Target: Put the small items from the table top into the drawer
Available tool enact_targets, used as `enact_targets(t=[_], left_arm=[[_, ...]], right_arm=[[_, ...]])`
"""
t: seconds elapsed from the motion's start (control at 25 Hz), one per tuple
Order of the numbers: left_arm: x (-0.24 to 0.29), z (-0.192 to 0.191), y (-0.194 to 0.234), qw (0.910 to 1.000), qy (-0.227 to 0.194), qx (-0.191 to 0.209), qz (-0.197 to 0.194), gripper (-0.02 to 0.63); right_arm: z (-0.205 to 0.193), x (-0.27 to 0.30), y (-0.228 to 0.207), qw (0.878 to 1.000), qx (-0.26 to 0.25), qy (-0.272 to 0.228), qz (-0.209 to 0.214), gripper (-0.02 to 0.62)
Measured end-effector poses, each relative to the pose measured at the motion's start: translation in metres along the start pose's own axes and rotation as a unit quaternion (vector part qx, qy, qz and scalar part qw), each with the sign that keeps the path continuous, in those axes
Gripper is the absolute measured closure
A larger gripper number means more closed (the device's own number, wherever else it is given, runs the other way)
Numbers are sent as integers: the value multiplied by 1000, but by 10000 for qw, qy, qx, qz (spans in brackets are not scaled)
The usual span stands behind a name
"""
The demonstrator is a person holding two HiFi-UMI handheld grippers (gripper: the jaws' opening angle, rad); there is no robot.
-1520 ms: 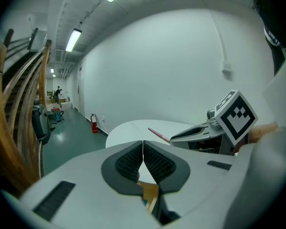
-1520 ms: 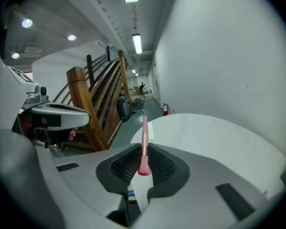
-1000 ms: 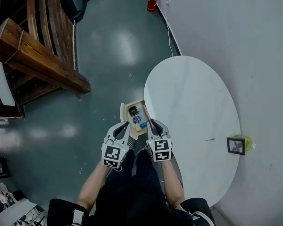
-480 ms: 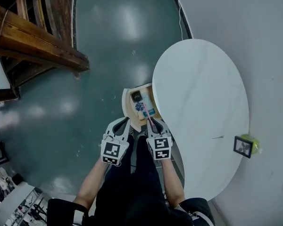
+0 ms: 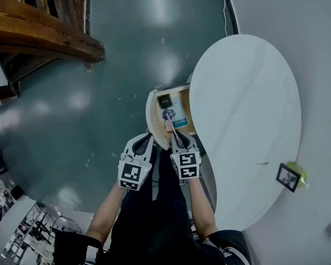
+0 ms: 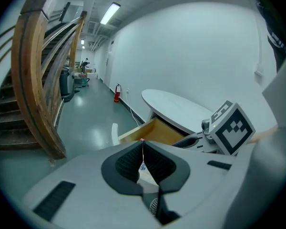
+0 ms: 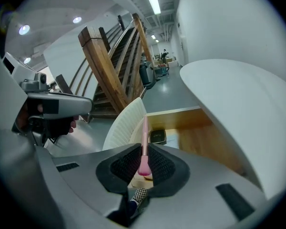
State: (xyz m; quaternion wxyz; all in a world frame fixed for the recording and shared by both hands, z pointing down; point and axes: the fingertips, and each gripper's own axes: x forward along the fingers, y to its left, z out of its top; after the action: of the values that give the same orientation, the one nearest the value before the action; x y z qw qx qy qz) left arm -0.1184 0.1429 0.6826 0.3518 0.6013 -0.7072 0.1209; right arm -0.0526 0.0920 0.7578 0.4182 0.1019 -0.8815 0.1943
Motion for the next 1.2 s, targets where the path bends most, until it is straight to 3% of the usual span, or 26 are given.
enact_targets(t=[0.72,1.2], left_arm=[[-5,-1,37,9994,35,-257,219,586],[-2,4,55,9991,46,-333,240,586]], right_arm=[[-26,104,3,9913,-269,1251,304,531],[-26,116,10,9884,-134,1403,570,511]])
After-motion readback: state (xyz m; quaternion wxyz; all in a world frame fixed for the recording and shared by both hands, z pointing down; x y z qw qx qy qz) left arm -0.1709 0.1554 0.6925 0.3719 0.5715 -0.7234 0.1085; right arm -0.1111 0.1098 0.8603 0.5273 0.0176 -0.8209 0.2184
